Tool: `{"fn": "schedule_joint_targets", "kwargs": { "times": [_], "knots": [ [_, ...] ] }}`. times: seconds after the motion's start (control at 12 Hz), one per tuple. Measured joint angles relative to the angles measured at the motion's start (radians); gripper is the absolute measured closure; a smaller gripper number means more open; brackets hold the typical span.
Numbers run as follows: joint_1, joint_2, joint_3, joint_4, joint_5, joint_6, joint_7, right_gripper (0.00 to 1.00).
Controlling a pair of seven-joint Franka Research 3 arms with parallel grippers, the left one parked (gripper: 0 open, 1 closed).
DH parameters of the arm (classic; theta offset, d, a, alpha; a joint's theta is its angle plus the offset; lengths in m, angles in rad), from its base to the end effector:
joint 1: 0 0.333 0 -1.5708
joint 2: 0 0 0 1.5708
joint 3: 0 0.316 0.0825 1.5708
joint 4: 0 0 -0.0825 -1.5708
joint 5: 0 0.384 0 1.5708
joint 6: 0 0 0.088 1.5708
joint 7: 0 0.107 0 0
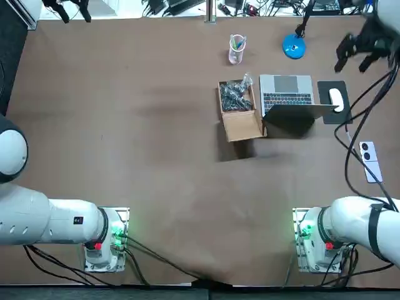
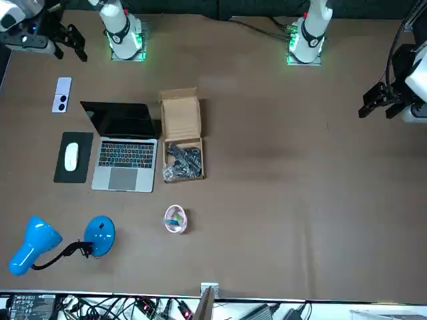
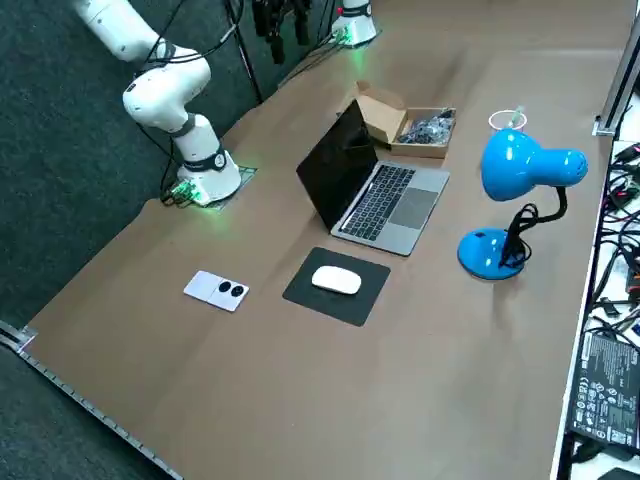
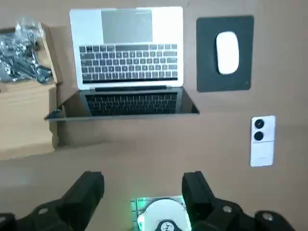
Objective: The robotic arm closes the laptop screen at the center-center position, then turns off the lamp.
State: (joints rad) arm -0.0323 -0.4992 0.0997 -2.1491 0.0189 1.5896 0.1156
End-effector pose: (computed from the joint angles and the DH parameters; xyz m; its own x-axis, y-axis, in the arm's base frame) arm 0.3910 0.0359 0.5885 0.9963 -0.0636 -0.0585 -0.0616 -0.9975 0.0358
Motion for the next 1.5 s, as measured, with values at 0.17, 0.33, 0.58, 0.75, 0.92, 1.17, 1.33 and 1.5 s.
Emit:
{"fn": "schedule_joint_targets", "kwargs": {
  "times": [0.17, 0.33, 0.58, 0.75, 0.92, 1.17, 1.33, 1.5],
  "knots": [
    [0.001, -0.072, 0.002, -0.096, 0.017, 0.022, 0.0, 0.0],
    [0.005, -0.106, 0.005, -0.143, 0.021, 0.033, 0.0, 0.02],
    [0.01, -0.106, 0.006, -0.157, 0.022, 0.044, 0.0, 0.2],
    [0.01, -0.094, 0.011, -0.16, 0.022, 0.051, 0.0, 0.47],
    [0.01, -0.08, 0.036, -0.178, 0.022, 0.084, 0.001, 0.84],
    [0.011, -0.07, 0.054, -0.242, 0.023, 0.16, 0.003, 0.98],
    [0.011, -0.052, 0.056, -0.296, 0.023, 0.229, 0.003, 0.98],
    [0.013, -0.022, 0.056, -0.344, 0.023, 0.299, 0.007, 0.98]
  ]
}}
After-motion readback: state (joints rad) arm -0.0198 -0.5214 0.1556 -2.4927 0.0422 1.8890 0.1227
